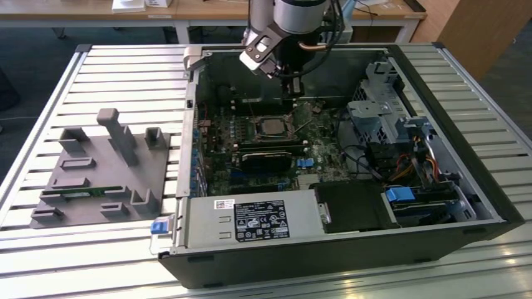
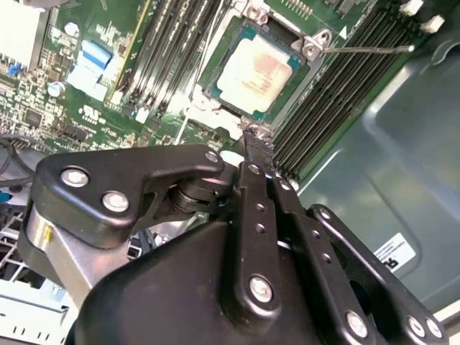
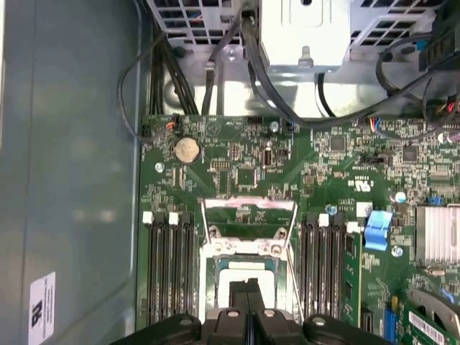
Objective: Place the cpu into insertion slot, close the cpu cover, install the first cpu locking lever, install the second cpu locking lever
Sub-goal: 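Close the cpu cover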
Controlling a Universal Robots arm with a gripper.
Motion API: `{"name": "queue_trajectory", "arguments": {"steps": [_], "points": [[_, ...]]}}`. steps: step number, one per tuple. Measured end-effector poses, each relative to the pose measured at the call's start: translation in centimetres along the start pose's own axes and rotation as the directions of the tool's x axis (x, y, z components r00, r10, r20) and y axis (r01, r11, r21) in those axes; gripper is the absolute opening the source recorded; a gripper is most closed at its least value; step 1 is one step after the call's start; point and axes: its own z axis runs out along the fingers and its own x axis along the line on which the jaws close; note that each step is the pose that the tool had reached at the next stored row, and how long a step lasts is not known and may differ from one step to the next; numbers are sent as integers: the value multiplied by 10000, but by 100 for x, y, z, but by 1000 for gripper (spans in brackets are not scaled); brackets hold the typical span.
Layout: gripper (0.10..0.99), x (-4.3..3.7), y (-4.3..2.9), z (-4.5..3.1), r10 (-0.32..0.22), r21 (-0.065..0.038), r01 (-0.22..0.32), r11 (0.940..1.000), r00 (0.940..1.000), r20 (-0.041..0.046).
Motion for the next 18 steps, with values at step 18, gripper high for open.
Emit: {"name": "queue_trajectory", "arguments": {"steps": [18], "points": [[106,-24,238,80,-2,72,2,10000,10000,3]]}}
